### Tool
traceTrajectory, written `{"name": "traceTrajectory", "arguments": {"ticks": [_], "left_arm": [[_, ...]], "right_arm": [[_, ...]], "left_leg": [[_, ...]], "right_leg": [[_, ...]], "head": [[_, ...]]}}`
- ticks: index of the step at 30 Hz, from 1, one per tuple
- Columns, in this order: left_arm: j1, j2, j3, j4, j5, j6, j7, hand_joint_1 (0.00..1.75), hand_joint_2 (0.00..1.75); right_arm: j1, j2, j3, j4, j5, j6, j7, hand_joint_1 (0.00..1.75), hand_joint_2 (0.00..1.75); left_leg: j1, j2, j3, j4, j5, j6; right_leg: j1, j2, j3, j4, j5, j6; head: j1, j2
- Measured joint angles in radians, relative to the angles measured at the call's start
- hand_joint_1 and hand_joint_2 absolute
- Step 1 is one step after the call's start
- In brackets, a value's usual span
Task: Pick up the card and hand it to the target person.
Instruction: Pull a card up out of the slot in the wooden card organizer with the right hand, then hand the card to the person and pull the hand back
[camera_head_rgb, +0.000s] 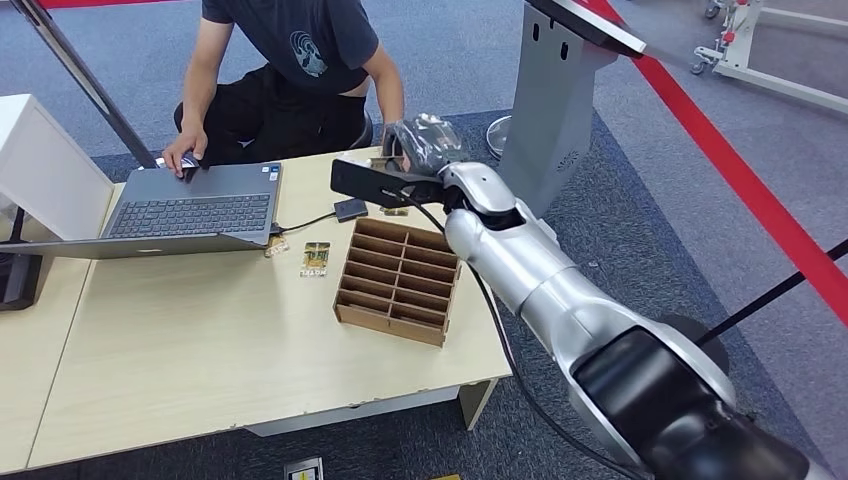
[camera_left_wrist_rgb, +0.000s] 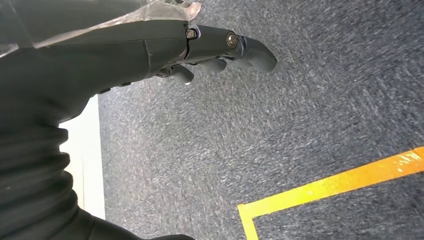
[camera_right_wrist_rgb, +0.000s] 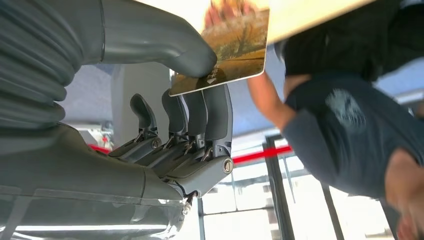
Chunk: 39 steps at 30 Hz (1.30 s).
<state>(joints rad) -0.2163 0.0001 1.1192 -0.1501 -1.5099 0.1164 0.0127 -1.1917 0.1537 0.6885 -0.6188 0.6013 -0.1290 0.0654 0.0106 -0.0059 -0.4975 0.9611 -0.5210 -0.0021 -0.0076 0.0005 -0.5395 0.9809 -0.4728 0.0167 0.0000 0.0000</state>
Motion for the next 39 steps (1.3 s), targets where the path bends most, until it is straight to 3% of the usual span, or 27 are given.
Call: {"name": "traceTrajectory", "arguments": {"ticks": [7, 14, 39], "left_arm": [[-0.01, -0.002, -0.016, 0.0, -0.014, -0.006, 0.007, 0.0, 1.75], [-0.001, -0.002, -0.014, 0.001, -0.013, -0.003, 0.003, 0.0, 1.75], [-0.014, -0.003, -0.026, -0.001, -0.025, -0.007, -0.002, 0.0, 1.75]], "right_arm": [[0.005, 0.079, 0.016, 0.19, -0.036, -0.001, -0.065, 1.31, 1.75], [0.064, 0.112, 0.025, 0.268, -0.053, -0.051, -0.1, 1.31, 1.75], [0.083, 0.089, 0.024, 0.284, -0.09, -0.086, -0.102, 1.31, 1.75]], "left_leg": [[0.001, 0.001, 0.003, -0.003, 0.001, 0.0], [0.001, 0.001, 0.005, -0.005, 0.001, 0.0], [0.001, 0.0, 0.001, -0.003, 0.001, 0.0]], "right_leg": [[0.0, 0.001, 0.002, -0.002, 0.001, 0.0], [0.0, 0.001, 0.005, -0.004, 0.001, 0.0], [0.001, 0.0, 0.001, -0.003, 0.001, 0.0]], "head": [[0.0, 0.0], [0.0, 0.0], [0.0, 0.0]]}}
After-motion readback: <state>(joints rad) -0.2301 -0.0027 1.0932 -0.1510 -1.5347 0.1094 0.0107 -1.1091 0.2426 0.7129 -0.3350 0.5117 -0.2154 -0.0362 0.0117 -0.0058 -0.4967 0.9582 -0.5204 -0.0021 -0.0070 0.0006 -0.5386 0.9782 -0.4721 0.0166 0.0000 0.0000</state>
